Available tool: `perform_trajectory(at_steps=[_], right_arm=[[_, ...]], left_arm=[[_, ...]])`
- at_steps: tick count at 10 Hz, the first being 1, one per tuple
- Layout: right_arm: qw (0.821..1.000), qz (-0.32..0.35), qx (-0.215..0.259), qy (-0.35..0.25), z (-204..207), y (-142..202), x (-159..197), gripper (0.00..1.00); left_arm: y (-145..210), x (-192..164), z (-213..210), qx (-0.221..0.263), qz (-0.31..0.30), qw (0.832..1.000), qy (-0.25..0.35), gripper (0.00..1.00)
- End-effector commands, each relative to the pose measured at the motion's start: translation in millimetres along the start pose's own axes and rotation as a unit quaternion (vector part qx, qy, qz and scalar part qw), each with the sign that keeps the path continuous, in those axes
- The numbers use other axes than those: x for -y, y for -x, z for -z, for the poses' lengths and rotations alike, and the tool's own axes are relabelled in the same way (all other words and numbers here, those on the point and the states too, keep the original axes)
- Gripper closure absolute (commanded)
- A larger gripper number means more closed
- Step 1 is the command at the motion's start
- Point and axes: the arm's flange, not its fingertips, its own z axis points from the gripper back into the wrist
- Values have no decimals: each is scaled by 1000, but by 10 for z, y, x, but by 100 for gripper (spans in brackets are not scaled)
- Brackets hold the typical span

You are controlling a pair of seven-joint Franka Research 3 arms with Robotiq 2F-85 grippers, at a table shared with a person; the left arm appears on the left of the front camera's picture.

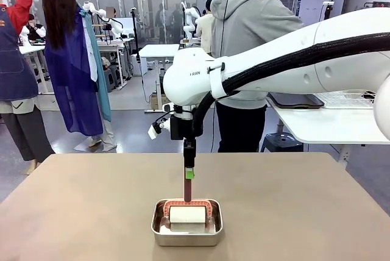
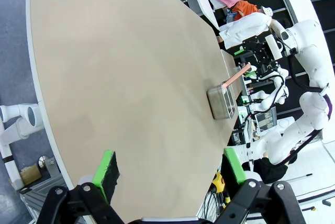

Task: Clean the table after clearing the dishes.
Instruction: Place the Lint Roller back on top of the Airtight Container.

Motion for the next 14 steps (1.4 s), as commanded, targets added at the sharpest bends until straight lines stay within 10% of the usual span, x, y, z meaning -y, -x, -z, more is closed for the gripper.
perform_trajectory(at_steps=[1, 14], right_arm=[[1000, -11, 7, 16, -16, 130, -78, 0], [1000, 0, 2, 4, -34, 15, 3, 0]], left_arm=[[14, 39, -37, -6, -2, 1000, -3, 0], [14, 39, -37, -6, -2, 1000, -3, 0]])
